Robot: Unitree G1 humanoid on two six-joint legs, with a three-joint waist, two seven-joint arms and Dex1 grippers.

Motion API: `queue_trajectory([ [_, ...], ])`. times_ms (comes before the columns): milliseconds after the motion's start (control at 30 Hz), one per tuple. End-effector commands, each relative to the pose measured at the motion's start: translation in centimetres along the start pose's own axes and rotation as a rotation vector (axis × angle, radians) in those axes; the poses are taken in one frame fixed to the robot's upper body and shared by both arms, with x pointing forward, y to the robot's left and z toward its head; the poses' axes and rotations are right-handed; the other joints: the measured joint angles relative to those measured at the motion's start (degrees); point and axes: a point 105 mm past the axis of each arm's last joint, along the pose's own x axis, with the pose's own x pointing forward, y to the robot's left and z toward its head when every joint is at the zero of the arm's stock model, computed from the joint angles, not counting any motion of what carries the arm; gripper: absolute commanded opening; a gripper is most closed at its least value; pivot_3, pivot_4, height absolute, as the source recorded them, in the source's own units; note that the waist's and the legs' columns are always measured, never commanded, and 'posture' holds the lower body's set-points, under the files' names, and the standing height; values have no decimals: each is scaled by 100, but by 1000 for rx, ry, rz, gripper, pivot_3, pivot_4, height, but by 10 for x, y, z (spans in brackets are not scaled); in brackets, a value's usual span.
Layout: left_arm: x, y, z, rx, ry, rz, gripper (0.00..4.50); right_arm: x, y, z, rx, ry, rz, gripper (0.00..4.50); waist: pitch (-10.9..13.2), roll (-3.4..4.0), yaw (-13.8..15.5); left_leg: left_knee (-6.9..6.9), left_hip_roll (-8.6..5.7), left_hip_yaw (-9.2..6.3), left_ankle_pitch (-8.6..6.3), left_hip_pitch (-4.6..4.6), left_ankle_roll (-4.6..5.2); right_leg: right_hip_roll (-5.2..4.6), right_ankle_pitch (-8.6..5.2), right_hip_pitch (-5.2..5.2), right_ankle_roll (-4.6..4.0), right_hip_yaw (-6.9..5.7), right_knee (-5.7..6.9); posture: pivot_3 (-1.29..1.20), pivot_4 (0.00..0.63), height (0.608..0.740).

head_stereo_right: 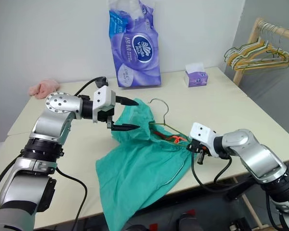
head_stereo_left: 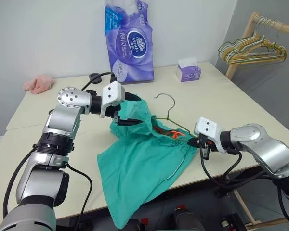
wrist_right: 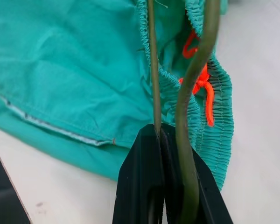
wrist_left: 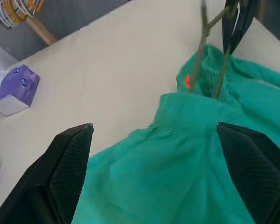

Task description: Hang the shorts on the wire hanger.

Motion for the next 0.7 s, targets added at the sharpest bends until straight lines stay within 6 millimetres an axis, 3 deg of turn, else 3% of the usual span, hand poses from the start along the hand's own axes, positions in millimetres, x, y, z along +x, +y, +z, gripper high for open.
queue_trajectory([
  [33, 10, 1, 4, 75, 8, -28, 4464, -5, 9, 19, -107, -45, 27, 0, 0, -1, 2, 1, 0, 0, 0, 0, 0, 0, 0, 0, 0, 0, 0, -186, 3, 740],
  [167, 11, -5, -5, 66, 33, -85, 4464, -7, 11, 24, -146, -49, 31, 0, 0, -1, -24, 1, 0, 1, 0, 0, 0, 0, 0, 0, 0, 2, 0, -192, 5, 740],
  [267, 7, -21, -15, 18, 74, -196, 4464, -9, 9, 25, -162, -52, 18, 0, 0, 0, -48, 1, 0, 1, 0, 0, 1, 0, 0, -1, 0, 2, 0, -198, 6, 740],
  [667, 5, -36, -37, -42, 122, -249, 4464, -12, 7, 38, -197, -148, 2, 0, -1, -1, -54, 1, 1, 0, 0, 0, 1, 0, 0, 0, 0, 2, 1, -200, 6, 740],
  [700, 6, -38, -39, -48, 121, -252, 4288, -12, 8, 41, -201, -166, 5, 0, -1, -1, -56, 1, 1, 0, 0, 0, 1, 1, 0, 0, 0, 2, 1, -200, 6, 740],
])
